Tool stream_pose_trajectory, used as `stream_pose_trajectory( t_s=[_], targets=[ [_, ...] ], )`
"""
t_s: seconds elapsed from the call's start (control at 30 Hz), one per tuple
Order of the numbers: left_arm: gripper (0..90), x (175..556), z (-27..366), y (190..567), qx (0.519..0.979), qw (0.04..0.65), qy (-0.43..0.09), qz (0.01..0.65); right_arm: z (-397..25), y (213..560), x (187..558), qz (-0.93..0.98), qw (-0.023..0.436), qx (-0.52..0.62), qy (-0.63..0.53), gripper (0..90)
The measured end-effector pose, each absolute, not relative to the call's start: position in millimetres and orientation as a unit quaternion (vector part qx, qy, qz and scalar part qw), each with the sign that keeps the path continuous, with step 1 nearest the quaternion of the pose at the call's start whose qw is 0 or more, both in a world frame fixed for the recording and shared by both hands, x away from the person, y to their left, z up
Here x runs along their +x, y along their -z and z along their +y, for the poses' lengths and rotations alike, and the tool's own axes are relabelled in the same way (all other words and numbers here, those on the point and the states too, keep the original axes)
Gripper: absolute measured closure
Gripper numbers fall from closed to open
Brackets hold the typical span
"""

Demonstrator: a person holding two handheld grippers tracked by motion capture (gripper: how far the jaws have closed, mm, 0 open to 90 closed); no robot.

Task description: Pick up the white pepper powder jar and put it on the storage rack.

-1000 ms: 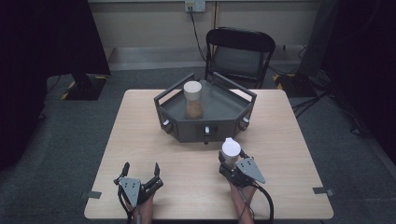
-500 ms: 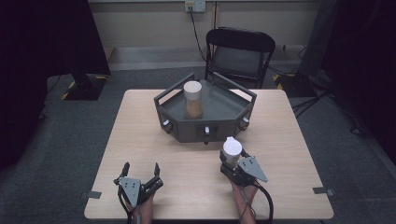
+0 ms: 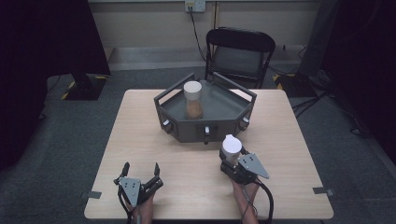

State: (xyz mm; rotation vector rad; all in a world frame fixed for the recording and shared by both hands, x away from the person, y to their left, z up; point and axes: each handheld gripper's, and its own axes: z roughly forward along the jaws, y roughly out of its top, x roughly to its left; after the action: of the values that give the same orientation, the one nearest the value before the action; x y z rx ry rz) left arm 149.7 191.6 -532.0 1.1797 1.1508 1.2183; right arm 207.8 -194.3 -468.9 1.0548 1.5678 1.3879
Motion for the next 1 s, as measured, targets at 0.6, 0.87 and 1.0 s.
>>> stream_pose_trajectory(
  t_s=[0.6, 0.87, 1.0],
  targets=[
    [0.0, 150, 192, 532, 0.492, 0.519, -0.508, 0.480, -201, 435, 211, 0.626, 0.370, 0.399, -0.559, 30.3],
    [0.0, 150, 192, 532, 0.492, 0.519, -0.508, 0.480, -201, 424, 212, 0.630, 0.373, 0.389, -0.559, 30.3],
    [0.0, 150, 192, 532, 0.492, 0.519, -0.508, 0.480, -201, 417, 214, 0.630, 0.374, 0.387, -0.560, 30.3]
  ],
)
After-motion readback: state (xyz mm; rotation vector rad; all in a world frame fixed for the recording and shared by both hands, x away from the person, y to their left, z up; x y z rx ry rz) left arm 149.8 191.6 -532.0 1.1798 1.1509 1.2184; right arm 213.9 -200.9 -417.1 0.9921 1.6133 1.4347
